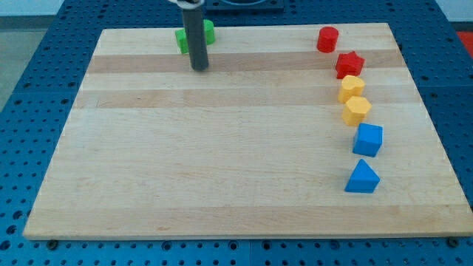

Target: Move the green circle to the top right corner of the board

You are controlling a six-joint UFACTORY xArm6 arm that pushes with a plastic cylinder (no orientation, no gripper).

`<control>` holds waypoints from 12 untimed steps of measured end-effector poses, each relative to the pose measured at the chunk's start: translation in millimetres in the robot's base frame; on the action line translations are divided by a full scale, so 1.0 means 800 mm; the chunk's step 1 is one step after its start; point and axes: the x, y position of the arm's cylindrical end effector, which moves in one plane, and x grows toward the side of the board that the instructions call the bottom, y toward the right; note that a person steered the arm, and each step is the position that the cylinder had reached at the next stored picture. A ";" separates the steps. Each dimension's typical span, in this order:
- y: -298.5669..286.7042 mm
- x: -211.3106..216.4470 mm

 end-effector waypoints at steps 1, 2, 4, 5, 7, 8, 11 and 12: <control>-0.063 -0.034; -0.121 -0.042; -0.083 -0.112; -0.031 -0.111; 0.094 -0.110; 0.160 -0.107; 0.019 -0.109; 0.036 -0.109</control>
